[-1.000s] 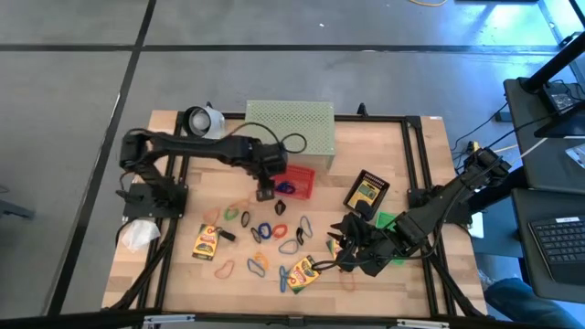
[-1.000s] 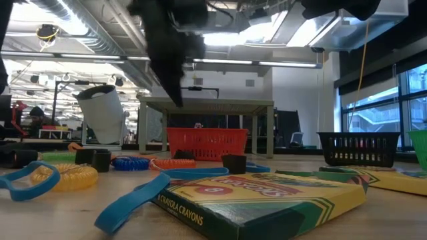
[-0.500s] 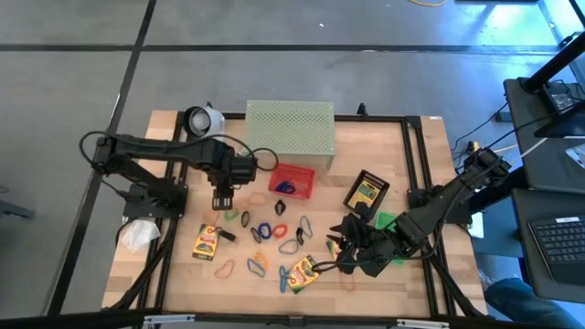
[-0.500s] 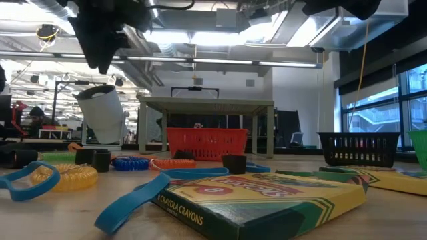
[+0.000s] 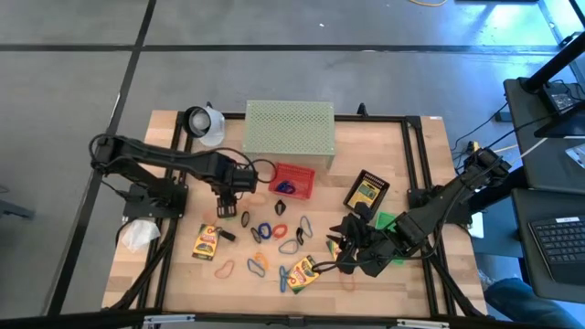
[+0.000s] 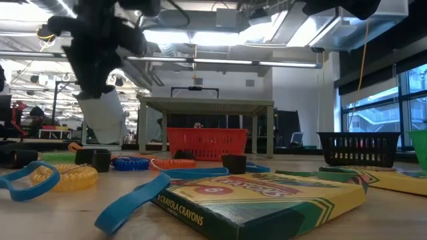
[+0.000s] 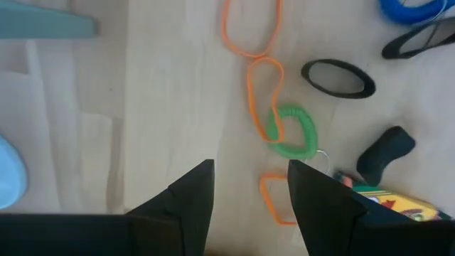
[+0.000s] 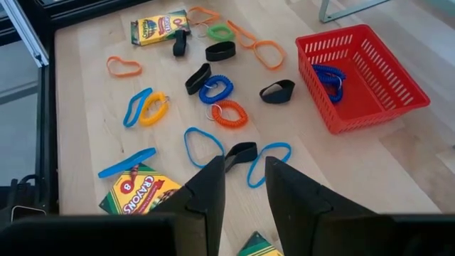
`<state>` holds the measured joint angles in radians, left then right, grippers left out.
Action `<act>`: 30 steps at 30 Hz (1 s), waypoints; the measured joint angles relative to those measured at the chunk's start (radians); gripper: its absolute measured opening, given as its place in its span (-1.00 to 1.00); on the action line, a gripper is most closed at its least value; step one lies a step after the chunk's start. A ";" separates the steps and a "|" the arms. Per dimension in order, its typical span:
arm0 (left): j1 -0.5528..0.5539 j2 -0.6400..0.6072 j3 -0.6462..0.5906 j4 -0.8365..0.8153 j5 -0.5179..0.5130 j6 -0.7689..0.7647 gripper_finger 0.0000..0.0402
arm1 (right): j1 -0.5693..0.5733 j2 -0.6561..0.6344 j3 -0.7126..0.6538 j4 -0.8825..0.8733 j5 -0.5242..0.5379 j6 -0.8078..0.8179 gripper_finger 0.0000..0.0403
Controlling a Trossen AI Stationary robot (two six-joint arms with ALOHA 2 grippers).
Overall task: Pick & Place Office Desk Supplies
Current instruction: Put the orange rubber band into the green bin
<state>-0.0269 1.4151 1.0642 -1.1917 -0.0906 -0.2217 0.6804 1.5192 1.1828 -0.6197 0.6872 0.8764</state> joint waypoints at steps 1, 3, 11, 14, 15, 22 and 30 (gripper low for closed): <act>0.000 0.000 -0.020 0.018 0.001 0.004 -0.15 | 0.000 0.000 0.000 0.000 0.000 -0.002 -0.49; 0.000 0.000 -0.053 0.038 0.006 0.006 -0.16 | 0.000 0.000 0.000 0.000 0.000 -0.002 -0.49; 0.000 0.000 -0.158 0.185 0.095 0.007 -0.16 | 0.000 0.000 0.000 0.000 0.000 -0.003 -0.49; 0.000 0.000 -0.174 0.206 0.112 0.007 -0.16 | 0.000 0.000 0.000 0.000 0.001 -0.003 -0.49; -0.001 0.000 -0.174 0.205 0.111 0.007 -0.16 | 0.000 0.000 0.000 0.000 0.000 -0.003 -0.49; -0.026 0.004 -0.174 0.242 0.084 0.010 -0.11 | 0.000 0.000 0.000 0.001 0.000 -0.003 -0.49; -0.062 0.085 -0.175 0.247 0.010 0.040 -0.10 | 0.000 0.000 0.000 0.007 0.000 -0.005 -0.49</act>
<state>-0.0888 1.5003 0.8894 -0.9451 -0.0805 -0.1816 0.6804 1.5192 1.1828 -0.6126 0.6876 0.8715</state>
